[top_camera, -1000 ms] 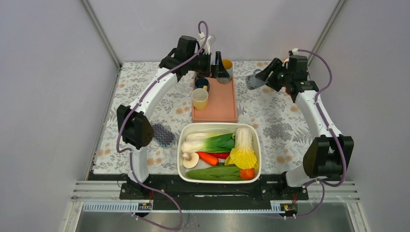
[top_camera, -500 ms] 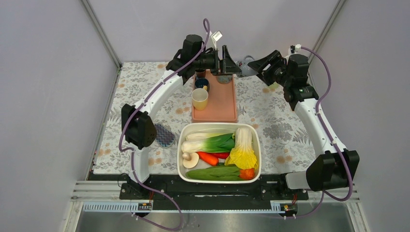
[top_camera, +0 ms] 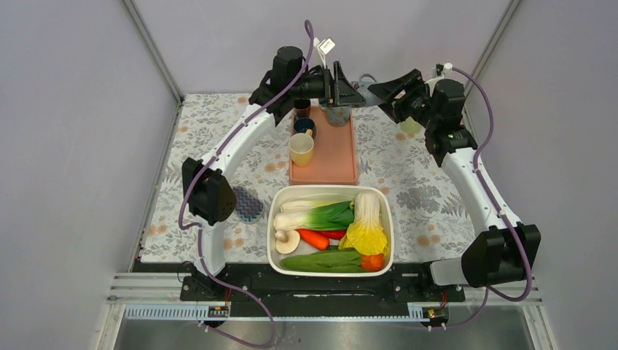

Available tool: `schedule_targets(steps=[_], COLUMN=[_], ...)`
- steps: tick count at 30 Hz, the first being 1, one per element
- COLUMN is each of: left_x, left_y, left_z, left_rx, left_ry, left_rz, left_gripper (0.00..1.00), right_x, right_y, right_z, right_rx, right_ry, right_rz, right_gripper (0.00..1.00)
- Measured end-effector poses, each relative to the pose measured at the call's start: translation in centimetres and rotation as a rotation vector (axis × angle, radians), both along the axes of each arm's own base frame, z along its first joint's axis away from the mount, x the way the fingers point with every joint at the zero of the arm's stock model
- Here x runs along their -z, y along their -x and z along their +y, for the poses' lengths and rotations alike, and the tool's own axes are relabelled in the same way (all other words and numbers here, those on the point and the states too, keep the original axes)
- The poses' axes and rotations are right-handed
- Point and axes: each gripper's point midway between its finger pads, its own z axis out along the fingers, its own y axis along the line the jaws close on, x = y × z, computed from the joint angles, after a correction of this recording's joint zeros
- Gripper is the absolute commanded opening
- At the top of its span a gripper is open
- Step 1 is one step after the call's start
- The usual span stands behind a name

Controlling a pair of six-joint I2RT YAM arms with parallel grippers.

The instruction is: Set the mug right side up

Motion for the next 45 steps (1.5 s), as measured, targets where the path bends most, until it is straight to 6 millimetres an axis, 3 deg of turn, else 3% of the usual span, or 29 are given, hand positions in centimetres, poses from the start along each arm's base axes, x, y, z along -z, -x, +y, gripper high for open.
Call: schedule_targets(steps=[5, 9, 13, 14, 17, 18, 19, 21, 28, 36, 40, 45], left_x=[-2.6, -3.0, -3.9, -3.9, -3.8, -3.6, -3.4, -2.6, 2.9, 9.6, 13.3, 20.0], left_y=[0.1, -0.2, -0.1, -0.1, -0.3, -0.3, -0.4, -0.5, -1.6, -3.3, -4.3, -7.3], left_z=[0.0, 0.3, 0.3, 0.4, 0.4, 0.4, 0.5, 0.5, 1.0, 2.7, 2.6, 2.2], left_rx=[0.007, 0.003, 0.019, 0.018, 0.013, 0.011, 0.006, 0.000, -0.064, -0.082, -0.036, 0.014], left_ry=[0.045, 0.058, 0.089, 0.090, 0.088, 0.084, 0.077, 0.051, -0.155, -0.467, -0.617, -0.801], left_rz=[-0.056, -0.056, -0.070, -0.073, -0.069, -0.067, -0.062, -0.065, -0.121, -0.362, -0.488, -0.555], left_gripper=[0.39, 0.01, 0.00, 0.00, 0.00, 0.00, 0.00, 0.00, 0.00, 0.00, 0.00, 0.00], right_x=[-0.8, -2.1, -2.4, -2.4, -2.0, -1.8, -1.5, -0.6, 5.9, 12.0, 12.4, 10.1], right_y=[-0.2, -0.4, -0.7, -0.7, -0.9, -0.9, -0.9, -1.0, -0.8, -0.1, 0.8, 2.0], right_z=[1.7, 2.2, 2.5, 2.6, 2.6, 2.6, 2.7, 2.7, 2.4, -0.9, -2.8, -5.0], right_rx=[-0.037, -0.053, -0.062, -0.063, -0.063, -0.063, -0.062, -0.059, 0.004, 0.149, 0.180, 0.221], right_ry=[-0.065, -0.132, -0.205, -0.211, -0.228, -0.231, -0.235, -0.229, -0.134, 0.103, 0.270, 0.423], right_rz=[-0.010, -0.039, -0.018, -0.016, -0.007, -0.002, 0.007, 0.027, 0.192, 0.333, 0.335, 0.262], right_gripper=[0.00, 0.00, 0.01, 0.11, 0.55, 0.80, 0.96, 0.99, 0.99, 0.99, 0.99, 1.00])
